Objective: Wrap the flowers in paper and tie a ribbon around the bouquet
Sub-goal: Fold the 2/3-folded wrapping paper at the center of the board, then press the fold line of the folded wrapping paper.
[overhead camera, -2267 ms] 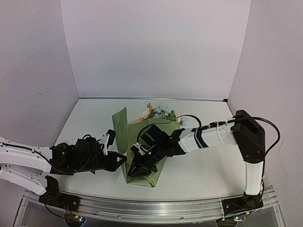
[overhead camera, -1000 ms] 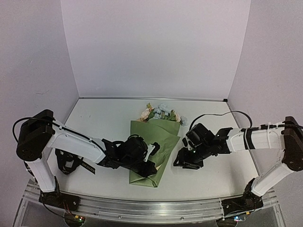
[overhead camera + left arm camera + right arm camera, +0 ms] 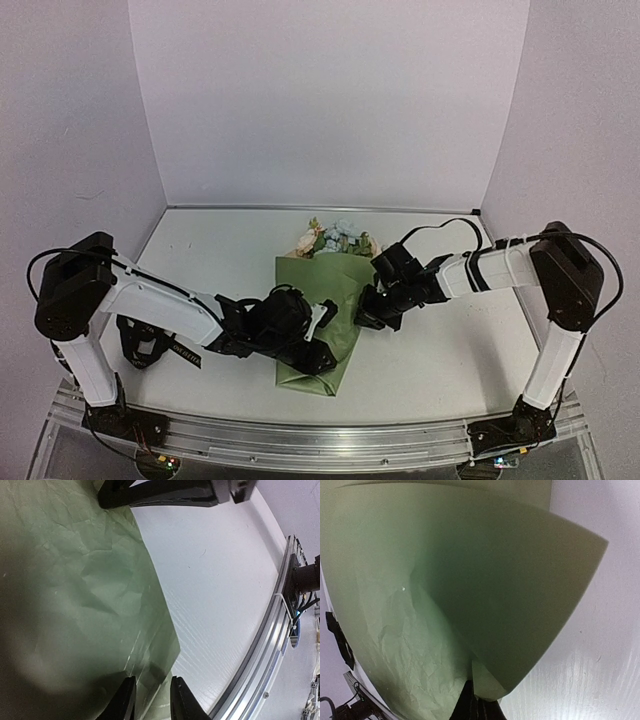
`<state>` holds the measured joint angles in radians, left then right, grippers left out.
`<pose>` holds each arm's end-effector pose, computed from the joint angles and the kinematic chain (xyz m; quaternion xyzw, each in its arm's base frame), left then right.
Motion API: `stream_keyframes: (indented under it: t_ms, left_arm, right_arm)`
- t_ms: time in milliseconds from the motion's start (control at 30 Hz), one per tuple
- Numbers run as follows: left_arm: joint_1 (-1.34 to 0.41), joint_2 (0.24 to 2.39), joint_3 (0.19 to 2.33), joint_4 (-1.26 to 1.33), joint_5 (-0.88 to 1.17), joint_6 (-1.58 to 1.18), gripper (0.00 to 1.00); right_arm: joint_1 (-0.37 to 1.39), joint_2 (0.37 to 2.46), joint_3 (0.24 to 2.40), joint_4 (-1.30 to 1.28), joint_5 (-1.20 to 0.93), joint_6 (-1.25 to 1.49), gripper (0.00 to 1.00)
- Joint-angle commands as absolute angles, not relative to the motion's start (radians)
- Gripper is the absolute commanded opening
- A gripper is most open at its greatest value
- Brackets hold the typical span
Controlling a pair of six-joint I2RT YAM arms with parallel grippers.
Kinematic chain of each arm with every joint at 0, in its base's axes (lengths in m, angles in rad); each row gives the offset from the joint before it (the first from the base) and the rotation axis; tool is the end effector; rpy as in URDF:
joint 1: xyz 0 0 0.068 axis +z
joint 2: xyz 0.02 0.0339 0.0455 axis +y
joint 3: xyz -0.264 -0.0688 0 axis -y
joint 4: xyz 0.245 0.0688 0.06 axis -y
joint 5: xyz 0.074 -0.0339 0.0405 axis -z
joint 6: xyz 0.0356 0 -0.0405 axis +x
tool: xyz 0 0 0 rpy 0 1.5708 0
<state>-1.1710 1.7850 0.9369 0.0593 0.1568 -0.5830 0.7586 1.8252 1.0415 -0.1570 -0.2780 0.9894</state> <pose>0.1350 -0.3339 0.1499 0.2957 0.8735 -0.3384 0.1873 0.2590 0.2589 0.1511 0.0658 0.9403 0.3199 0.0959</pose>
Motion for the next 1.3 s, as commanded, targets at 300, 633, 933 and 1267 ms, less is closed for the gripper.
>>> stream_keyframes:
  t_ms: [300, 633, 933, 1267]
  left_arm:
    - [-1.06, 1.66, 0.832, 0.113, 0.211, -0.639, 0.2]
    - [-1.074, 1.751, 0.791, 0.131, 0.313, -0.676, 0.12]
    - [-1.091, 1.81, 0.798, 0.158, 0.343, -0.688, 0.12]
    - [-1.091, 1.775, 0.774, 0.19, 0.325, -0.694, 0.12]
  right_arm:
    - [0.663, 1.936, 1.232, -0.242, -0.416, 0.947, 0.0]
    - [0.677, 1.847, 1.141, -0.252, -0.412, 0.947, 0.0]
    - [0.687, 1.794, 1.139, -0.351, -0.401, 0.86, 0.0]
    - [0.766, 1.665, 1.18, -0.566, -0.402, 0.745, 0.25]
